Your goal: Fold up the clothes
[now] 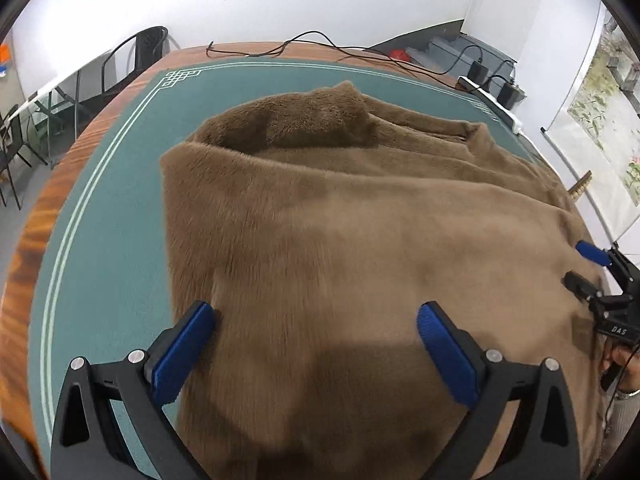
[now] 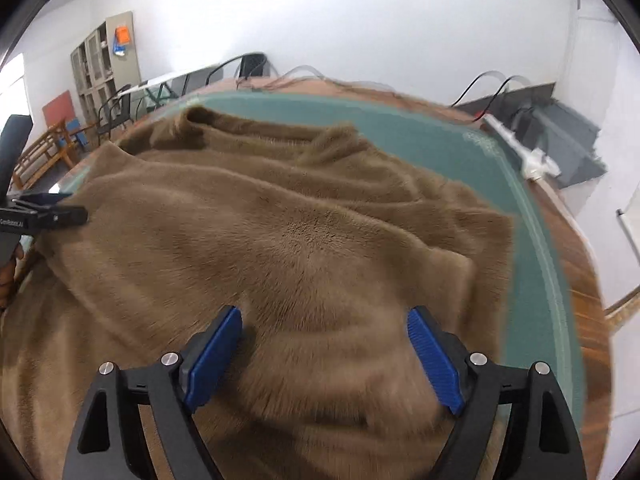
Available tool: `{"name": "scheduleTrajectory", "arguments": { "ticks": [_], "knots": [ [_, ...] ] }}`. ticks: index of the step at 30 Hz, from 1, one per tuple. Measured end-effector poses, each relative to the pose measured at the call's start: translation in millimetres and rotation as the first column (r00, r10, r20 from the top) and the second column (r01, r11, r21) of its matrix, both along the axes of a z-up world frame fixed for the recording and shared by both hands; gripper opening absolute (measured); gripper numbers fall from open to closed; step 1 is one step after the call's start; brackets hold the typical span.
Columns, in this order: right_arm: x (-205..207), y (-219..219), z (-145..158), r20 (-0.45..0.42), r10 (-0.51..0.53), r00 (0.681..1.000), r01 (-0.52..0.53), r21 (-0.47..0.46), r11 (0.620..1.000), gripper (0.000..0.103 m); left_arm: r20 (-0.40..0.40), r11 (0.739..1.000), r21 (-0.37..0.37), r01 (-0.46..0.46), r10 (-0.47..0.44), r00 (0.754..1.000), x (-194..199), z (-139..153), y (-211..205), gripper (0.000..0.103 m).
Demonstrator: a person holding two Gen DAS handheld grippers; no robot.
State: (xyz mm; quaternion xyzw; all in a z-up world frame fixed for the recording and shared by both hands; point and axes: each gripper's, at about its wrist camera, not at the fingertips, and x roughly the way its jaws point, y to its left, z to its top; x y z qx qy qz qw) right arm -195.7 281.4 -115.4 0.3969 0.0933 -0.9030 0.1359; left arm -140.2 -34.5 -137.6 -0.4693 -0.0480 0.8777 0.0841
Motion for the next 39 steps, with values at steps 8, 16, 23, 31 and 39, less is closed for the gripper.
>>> {"name": "scheduleTrajectory", "arguments": {
  "ticks": [8,16,23,31,39],
  "knots": [
    [90,-5,4,0.069,0.182,0.981,-0.178,-0.058,0.982,0.088,0.026,0.999,0.007,0.038,-0.038,0.999,62,4,6,0.102],
    [101,1,-24,0.108,0.087,0.99,-0.089,0.015,0.996,0.093,0.001,0.999,-0.011,0.05,-0.05,0.999,100,4,5,0.102],
    [179,9,22,-0.161,0.084,0.983,-0.084,0.004,0.996,0.093,-0.043,0.997,-0.018,0.078,-0.079,0.996,142,4,12,0.102],
    [300,16,10,-0.337,0.059,0.94,0.003,0.182,0.983,0.093,-0.118,0.991,-0.016,0.135,-0.136,0.984,200,5,28,0.102],
    [384,25,-22,-0.314,0.064,0.947,0.045,0.327,0.944,0.093,-0.148,0.983,-0.023,0.181,-0.182,0.972,228,1,50,0.102]
  ]
}}
